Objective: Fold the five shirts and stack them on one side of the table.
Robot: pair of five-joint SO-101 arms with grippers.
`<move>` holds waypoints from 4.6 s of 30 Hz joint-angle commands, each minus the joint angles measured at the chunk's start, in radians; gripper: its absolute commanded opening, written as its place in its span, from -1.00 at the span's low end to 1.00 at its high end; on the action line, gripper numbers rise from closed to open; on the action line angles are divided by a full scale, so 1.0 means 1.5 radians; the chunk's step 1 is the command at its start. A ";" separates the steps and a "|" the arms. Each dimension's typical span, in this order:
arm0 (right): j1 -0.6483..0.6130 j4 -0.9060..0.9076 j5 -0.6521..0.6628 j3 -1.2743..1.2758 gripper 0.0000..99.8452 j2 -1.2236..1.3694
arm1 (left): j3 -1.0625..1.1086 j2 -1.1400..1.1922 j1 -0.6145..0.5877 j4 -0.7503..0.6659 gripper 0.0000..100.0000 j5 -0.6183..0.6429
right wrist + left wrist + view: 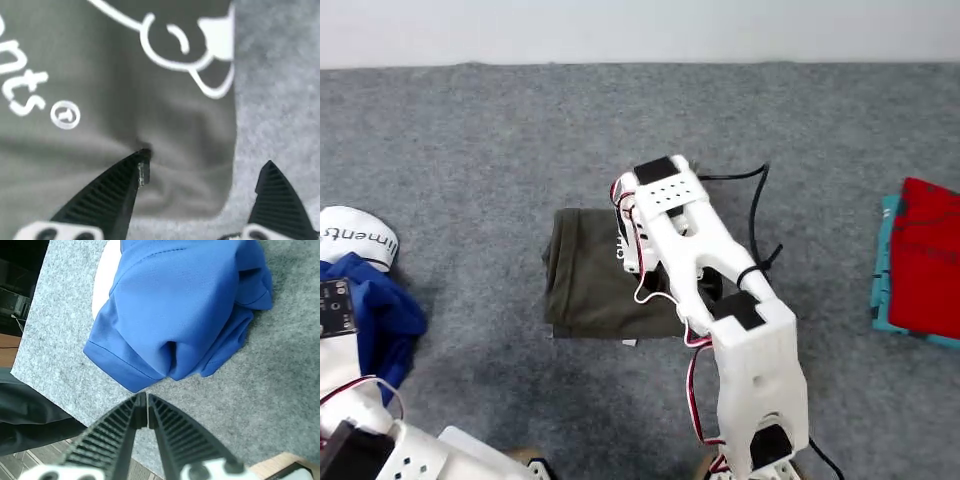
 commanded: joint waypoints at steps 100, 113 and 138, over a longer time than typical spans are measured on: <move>0.204 -0.124 0.475 0.167 -0.98 -0.290 | -0.002 -0.003 0.001 -0.015 -0.97 -0.001; 0.224 -0.224 0.089 0.171 -0.09 -0.302 | 0.014 -0.003 0.001 -0.015 -0.97 -0.001; 0.287 -0.377 0.001 0.148 -0.75 -0.018 | 0.012 -0.003 0.001 -0.016 -0.97 -0.001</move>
